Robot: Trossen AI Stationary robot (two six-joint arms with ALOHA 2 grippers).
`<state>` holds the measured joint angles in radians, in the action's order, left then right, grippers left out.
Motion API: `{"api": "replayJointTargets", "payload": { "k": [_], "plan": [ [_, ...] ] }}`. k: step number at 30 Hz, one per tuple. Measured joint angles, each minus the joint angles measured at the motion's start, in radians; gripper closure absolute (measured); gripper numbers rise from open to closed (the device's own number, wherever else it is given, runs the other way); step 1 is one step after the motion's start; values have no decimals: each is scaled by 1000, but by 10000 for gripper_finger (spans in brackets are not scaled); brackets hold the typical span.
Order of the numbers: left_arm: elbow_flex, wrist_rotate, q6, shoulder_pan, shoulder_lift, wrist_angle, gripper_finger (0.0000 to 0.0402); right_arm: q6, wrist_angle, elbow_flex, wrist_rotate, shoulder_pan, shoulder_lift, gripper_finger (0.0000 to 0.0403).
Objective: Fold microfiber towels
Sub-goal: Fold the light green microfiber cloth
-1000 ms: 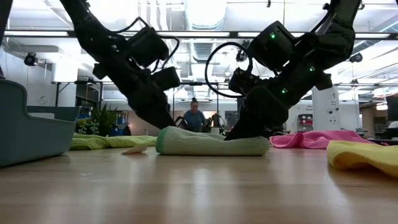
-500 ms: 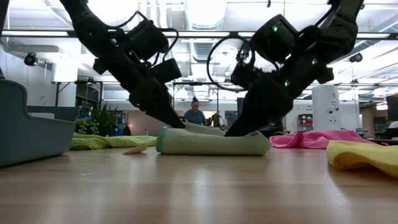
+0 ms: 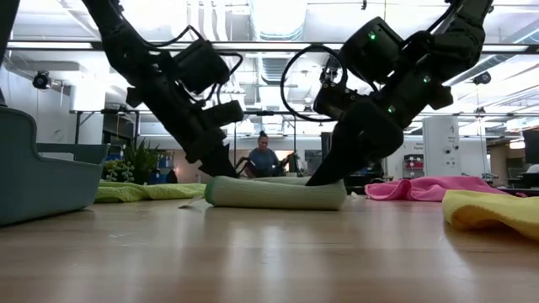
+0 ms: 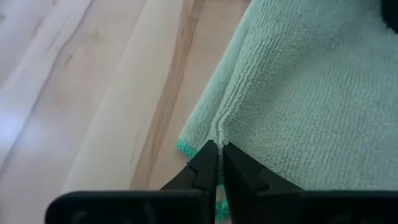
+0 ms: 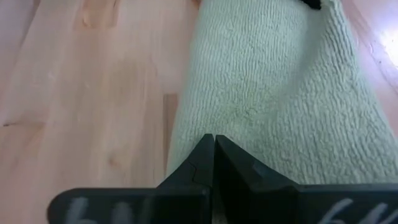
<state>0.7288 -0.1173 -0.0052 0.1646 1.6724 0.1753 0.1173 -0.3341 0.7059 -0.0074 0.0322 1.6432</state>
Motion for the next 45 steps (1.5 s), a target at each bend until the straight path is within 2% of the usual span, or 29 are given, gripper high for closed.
{"api": "replayJointTargets", "payload": {
  "k": [6,15,19,23,27,31,33,39,45],
  "plan": [
    [7,-2,-16,0,0,-2,386,-5,25,0,0,0,-12,394],
    [3,-26,60,2,-85,-7,296,25,49,0,14,9,-97,394],
    [6,-31,121,2,-106,-4,262,67,10,0,106,9,-84,394],
    [8,-27,119,0,-136,0,242,81,-97,0,150,14,-37,394],
    [0,151,121,-25,-148,39,238,41,-262,0,204,13,41,394],
    [-14,174,121,-52,-130,47,238,19,-377,3,284,-7,113,394],
    [-19,145,114,-59,-110,63,243,20,-401,5,304,-20,141,394],
    [-23,-73,63,-59,-65,105,272,28,-474,6,339,-33,213,394],
    [-22,-103,37,-60,11,205,296,3,-490,7,375,-33,254,394]
  ]
}}
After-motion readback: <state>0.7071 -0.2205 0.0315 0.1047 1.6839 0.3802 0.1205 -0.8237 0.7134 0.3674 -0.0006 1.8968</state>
